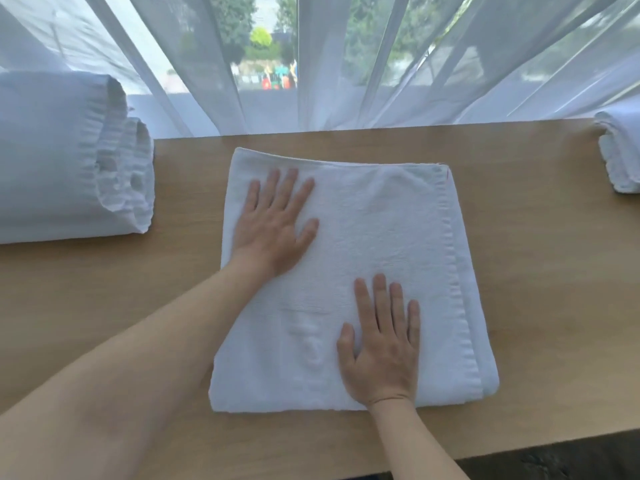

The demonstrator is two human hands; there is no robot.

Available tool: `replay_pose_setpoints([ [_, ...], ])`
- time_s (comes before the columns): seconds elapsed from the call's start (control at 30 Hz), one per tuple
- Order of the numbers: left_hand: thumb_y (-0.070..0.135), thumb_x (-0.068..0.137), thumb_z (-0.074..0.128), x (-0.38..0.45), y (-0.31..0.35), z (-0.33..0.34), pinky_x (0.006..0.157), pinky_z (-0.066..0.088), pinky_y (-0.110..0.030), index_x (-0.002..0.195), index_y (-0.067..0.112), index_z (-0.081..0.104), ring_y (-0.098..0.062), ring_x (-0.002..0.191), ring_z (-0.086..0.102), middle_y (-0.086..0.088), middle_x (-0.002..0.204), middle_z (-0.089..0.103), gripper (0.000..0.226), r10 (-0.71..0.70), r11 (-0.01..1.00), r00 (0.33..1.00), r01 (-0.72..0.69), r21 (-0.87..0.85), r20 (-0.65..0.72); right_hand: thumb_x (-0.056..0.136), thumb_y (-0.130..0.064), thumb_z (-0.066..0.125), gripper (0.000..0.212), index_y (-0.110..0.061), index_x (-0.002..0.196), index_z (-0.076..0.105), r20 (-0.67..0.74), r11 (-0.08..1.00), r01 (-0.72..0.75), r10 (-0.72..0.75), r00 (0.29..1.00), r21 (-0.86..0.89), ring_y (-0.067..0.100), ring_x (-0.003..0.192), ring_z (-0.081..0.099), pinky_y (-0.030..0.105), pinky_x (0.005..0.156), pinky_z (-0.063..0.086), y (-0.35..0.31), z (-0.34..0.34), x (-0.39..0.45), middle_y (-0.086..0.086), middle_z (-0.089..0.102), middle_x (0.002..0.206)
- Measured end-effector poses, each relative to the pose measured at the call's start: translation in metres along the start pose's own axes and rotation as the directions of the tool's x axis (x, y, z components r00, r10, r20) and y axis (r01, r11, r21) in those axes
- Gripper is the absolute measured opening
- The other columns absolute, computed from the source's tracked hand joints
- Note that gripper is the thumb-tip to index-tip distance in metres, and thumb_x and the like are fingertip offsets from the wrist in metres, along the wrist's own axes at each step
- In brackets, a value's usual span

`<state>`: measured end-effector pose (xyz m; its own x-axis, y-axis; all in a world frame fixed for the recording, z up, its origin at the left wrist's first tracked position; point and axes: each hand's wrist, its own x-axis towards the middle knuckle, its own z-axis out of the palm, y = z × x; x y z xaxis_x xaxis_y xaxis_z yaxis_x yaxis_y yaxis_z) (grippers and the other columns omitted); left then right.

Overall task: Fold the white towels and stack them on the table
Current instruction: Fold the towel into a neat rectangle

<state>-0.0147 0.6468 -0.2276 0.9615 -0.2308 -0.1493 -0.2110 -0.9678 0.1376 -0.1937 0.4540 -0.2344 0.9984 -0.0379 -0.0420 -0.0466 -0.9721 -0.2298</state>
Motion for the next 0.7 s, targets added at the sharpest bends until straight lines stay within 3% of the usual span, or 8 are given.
replay_pose_setpoints([
  [0.17,0.062,0.096,0.011,0.047,-0.007,-0.008,0.125,0.002,-0.045,0.161,0.022,0.008,-0.026,0.156,0.003,-0.005,0.169,0.005,0.077,-0.032,0.999,0.999,0.032,-0.007,0.007,0.093,-0.044,0.039,0.073,-0.025,0.160,0.019,-0.019,1.000,0.006,-0.006,1.000,-0.023,0.025,0.155,0.010,0.053,0.123,0.012,0.000,0.002,0.001,0.002,0.012,0.168],
  [0.27,0.058,0.097,0.010,0.037,0.000,-0.014,0.125,-0.003,-0.044,0.161,0.018,0.008,-0.026,0.156,-0.003,-0.007,0.169,0.000,0.076,-0.015,0.997,1.000,0.014,-0.072,-0.001,0.093,-0.044,0.037,0.073,-0.024,0.160,0.017,-0.002,0.999,0.002,-0.002,1.000,-0.041,0.024,0.155,0.008,0.053,0.123,0.011,0.000,0.001,0.001,0.003,0.011,0.168],
  [0.37,0.054,0.099,0.016,-0.034,0.037,-0.001,0.125,-0.003,-0.046,0.161,0.019,0.010,-0.028,0.155,-0.007,-0.007,0.169,-0.003,0.072,-0.016,0.972,1.000,0.019,-0.234,0.015,0.094,-0.042,0.037,0.071,-0.024,0.160,0.018,-0.009,0.999,-0.006,0.005,1.000,-0.043,0.024,0.155,0.009,0.054,0.123,0.013,0.000,0.000,0.000,0.003,0.013,0.168],
  [0.53,0.051,0.104,0.025,-0.179,0.052,0.035,0.125,0.007,-0.047,0.162,0.022,0.009,-0.025,0.156,0.001,-0.004,0.170,0.003,0.066,0.081,0.994,0.997,-0.082,-0.079,-0.013,0.094,-0.040,0.037,0.070,-0.024,0.160,0.019,-0.020,0.999,0.004,-0.005,1.000,-0.045,0.024,0.155,0.009,0.053,0.123,0.011,0.000,0.000,0.000,0.003,0.013,0.168],
  [0.7,0.052,0.104,0.026,-0.188,0.033,0.031,0.126,0.006,-0.046,0.162,0.022,0.011,-0.025,0.156,0.002,-0.003,0.170,0.005,0.067,0.089,0.996,0.995,-0.089,-0.014,-0.039,0.094,-0.039,0.035,0.069,-0.025,0.160,0.019,-0.020,0.999,-0.010,0.009,1.000,-0.035,0.023,0.155,0.009,0.052,0.124,0.010,-0.001,-0.002,-0.001,0.002,0.013,0.168],
])
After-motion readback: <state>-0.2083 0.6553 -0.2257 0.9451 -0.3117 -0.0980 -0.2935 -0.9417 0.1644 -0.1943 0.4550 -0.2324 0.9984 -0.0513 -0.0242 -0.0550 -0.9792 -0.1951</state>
